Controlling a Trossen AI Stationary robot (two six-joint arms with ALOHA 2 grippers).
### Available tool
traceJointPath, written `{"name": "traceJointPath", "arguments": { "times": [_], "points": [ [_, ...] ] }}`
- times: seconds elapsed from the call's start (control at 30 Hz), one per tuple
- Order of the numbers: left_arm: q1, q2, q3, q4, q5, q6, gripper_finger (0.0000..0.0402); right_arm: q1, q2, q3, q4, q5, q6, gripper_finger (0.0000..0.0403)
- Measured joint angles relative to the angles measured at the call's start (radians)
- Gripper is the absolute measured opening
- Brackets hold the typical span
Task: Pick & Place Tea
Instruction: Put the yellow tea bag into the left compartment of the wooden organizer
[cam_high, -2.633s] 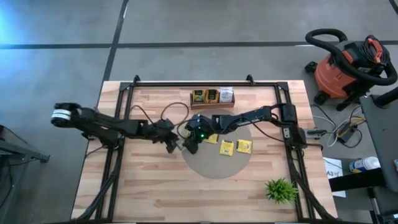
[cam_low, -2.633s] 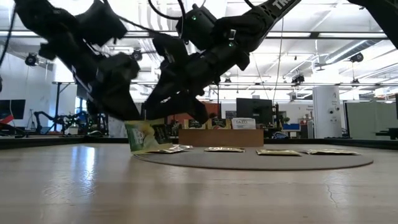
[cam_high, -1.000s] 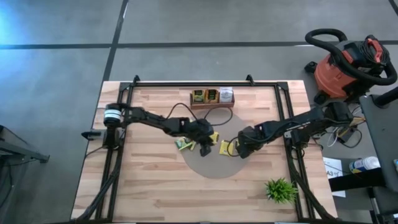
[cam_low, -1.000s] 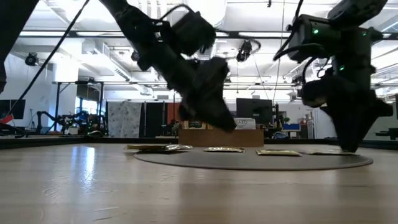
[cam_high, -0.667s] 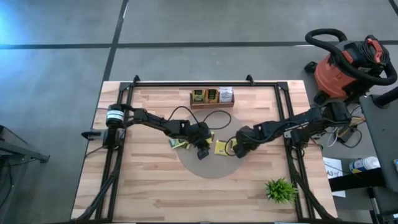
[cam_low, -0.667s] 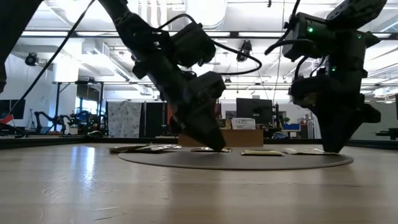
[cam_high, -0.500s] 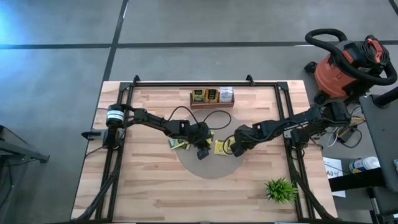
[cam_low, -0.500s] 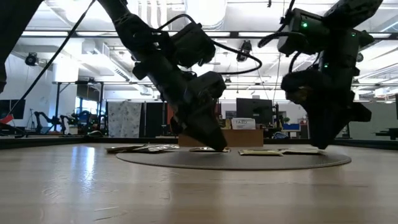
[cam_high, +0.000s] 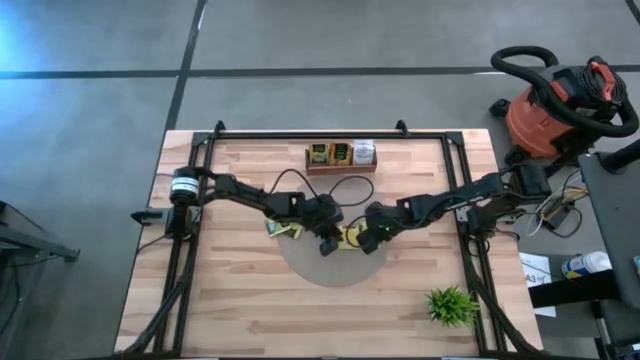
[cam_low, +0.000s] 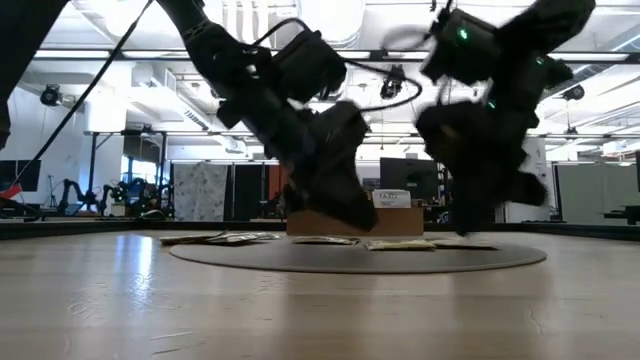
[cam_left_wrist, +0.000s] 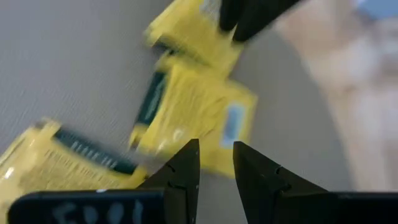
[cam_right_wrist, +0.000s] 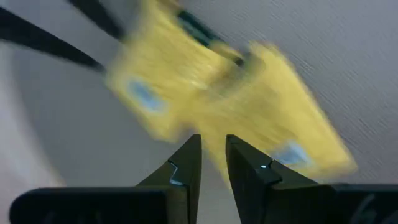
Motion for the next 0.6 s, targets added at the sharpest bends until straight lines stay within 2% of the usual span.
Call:
{"name": "traceJointPath", "arguments": {
  "times": [0.2,0.43,0.6],
  "points": [
    [0.0,-0.016,0.052,0.035,0.039,-0.005,0.0092,0.003,-0.059,0.048,0.037,0.046,-0.138,0.0072],
    [0.0,-0.012,0.057,0.124,0.053,-0.007,0.0092,0.002,-0.084,0.04,-0.211,0.169,-0.075,0.0072],
    [-0.009,0.043,0.074,0.174,0.153,-0.046,0.0092,0.002,-0.083,0.032,-0.208,0.188,-0.1,0.0072]
  ]
}}
